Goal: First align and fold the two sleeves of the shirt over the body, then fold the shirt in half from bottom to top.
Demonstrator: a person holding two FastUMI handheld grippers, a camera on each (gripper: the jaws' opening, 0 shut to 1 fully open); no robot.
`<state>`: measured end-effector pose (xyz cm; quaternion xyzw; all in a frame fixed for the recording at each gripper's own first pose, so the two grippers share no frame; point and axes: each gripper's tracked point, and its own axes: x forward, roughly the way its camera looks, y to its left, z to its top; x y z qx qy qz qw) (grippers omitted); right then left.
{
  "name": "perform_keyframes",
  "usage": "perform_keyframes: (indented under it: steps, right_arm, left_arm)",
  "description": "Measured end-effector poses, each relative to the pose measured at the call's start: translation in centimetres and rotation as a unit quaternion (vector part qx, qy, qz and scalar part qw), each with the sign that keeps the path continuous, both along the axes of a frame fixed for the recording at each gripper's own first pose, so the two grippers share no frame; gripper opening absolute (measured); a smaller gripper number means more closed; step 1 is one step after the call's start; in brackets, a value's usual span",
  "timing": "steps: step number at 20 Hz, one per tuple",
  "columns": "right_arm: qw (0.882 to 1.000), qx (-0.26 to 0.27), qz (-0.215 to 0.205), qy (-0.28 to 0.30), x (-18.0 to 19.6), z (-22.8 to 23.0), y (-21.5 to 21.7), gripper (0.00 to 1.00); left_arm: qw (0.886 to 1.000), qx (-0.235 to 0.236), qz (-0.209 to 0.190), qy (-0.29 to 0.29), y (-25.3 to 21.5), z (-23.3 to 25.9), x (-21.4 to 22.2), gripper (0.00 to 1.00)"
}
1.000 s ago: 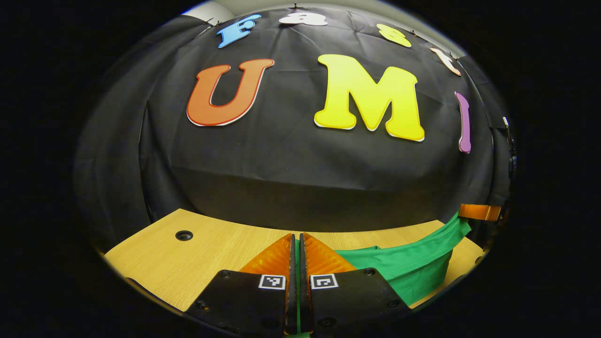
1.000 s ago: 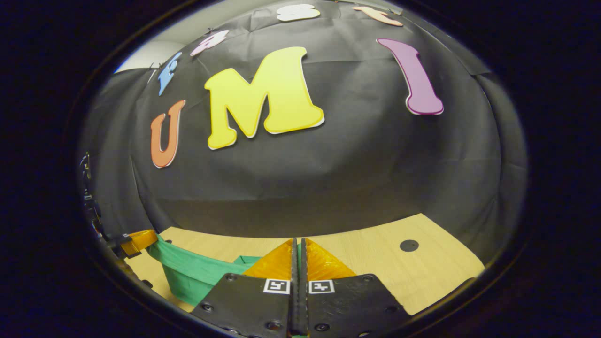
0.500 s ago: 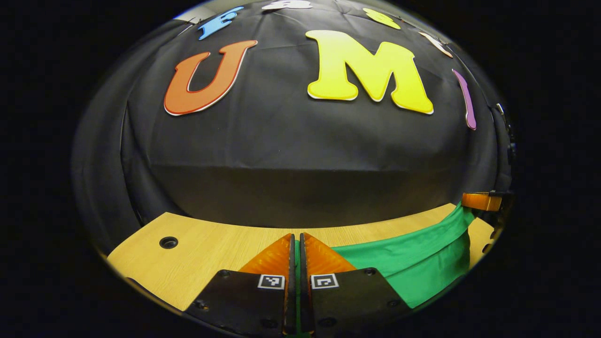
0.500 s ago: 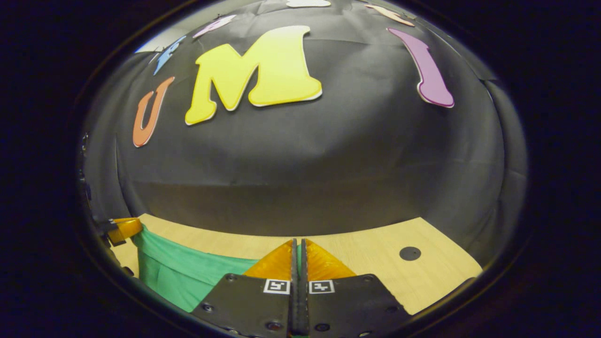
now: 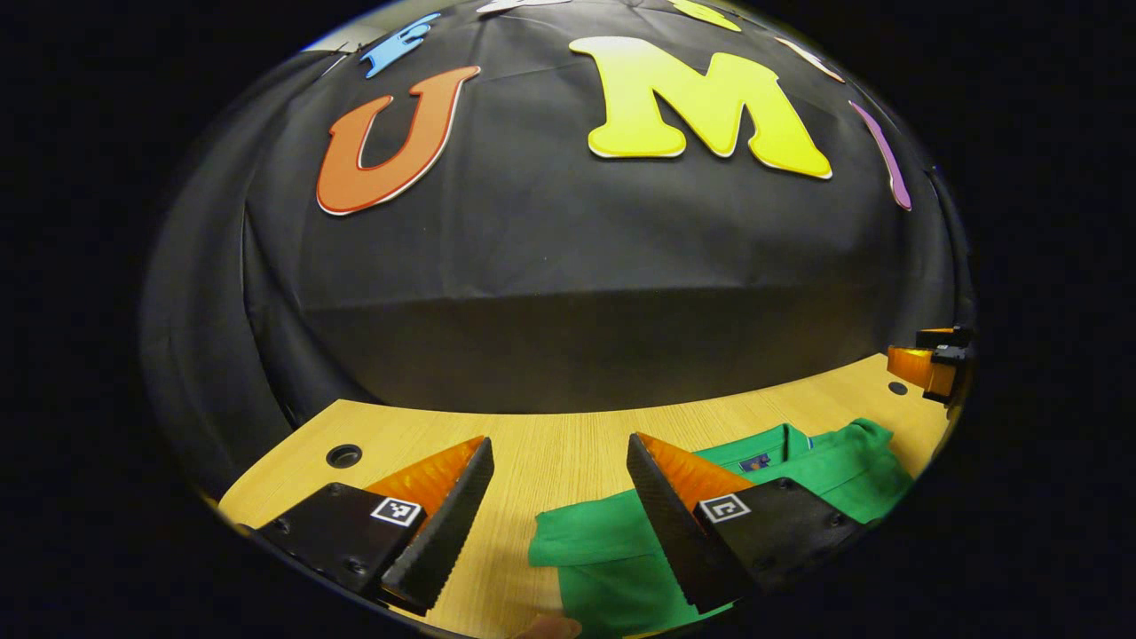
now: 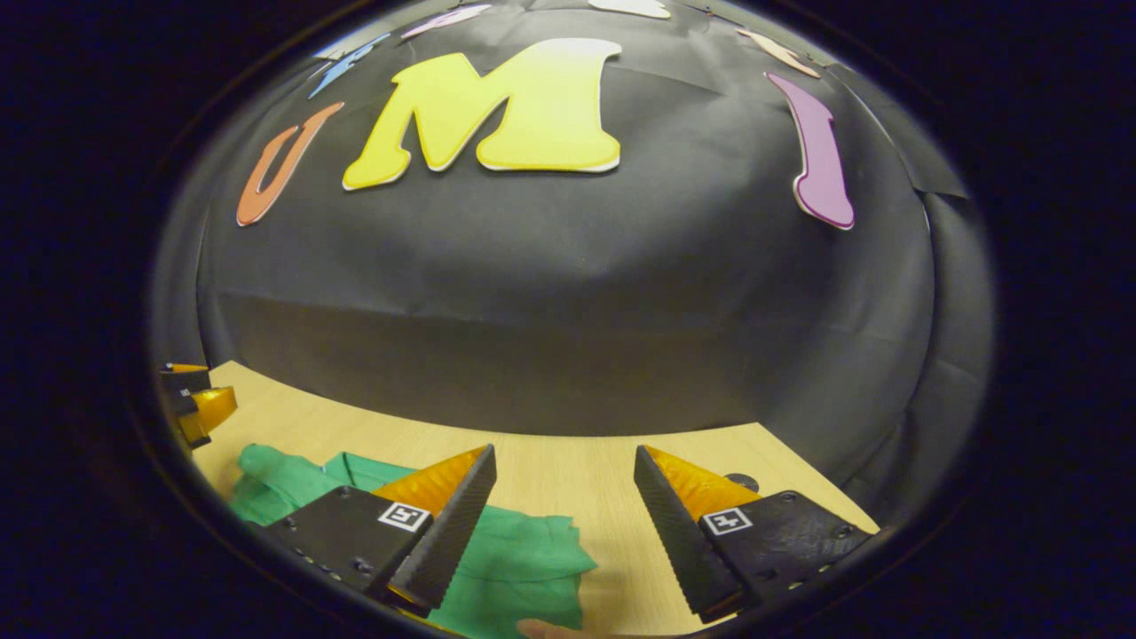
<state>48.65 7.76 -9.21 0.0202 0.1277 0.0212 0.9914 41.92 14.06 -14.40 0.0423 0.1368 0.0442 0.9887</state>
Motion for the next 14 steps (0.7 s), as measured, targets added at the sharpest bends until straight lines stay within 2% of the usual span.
perform_keyframes:
  steps: [1, 3, 5, 8, 11, 14]
  right_arm:
    - [1.000, 0.004, 0.004, 0.005, -0.6, 0.3, 0.3, 0.95]
    - [1.000, 0.008, 0.009, 0.007, -2.0, 1.3, 0.4, 0.98]
    - [1.000, 0.009, 0.012, 0.001, -3.4, 2.6, 0.6, 0.96]
    - [1.000, 0.011, 0.017, -0.010, -6.2, 4.8, 0.6, 0.95]
    - [0.998, 0.039, 0.040, -0.021, -9.7, 7.3, 1.1, 0.95]
    - [0.998, 0.046, 0.043, -0.030, -13.1, 9.2, 0.7, 0.97]
  left_arm:
    - [1.000, -0.013, -0.001, 0.000, -0.3, 0.4, -0.5, 1.00]
    - [0.999, -0.036, -0.003, 0.003, -0.7, 1.2, -1.4, 0.98]
    - [0.998, -0.054, -0.008, 0.007, -1.6, 2.0, -3.7, 0.99]
    - [0.999, -0.048, -0.007, 0.004, -2.0, 4.4, -7.5, 0.99]
    - [0.999, -0.031, -0.003, -0.026, -2.9, 8.2, -12.0, 0.98]
    - [0.998, -0.031, -0.008, -0.045, -5.0, 11.2, -17.0, 0.98]
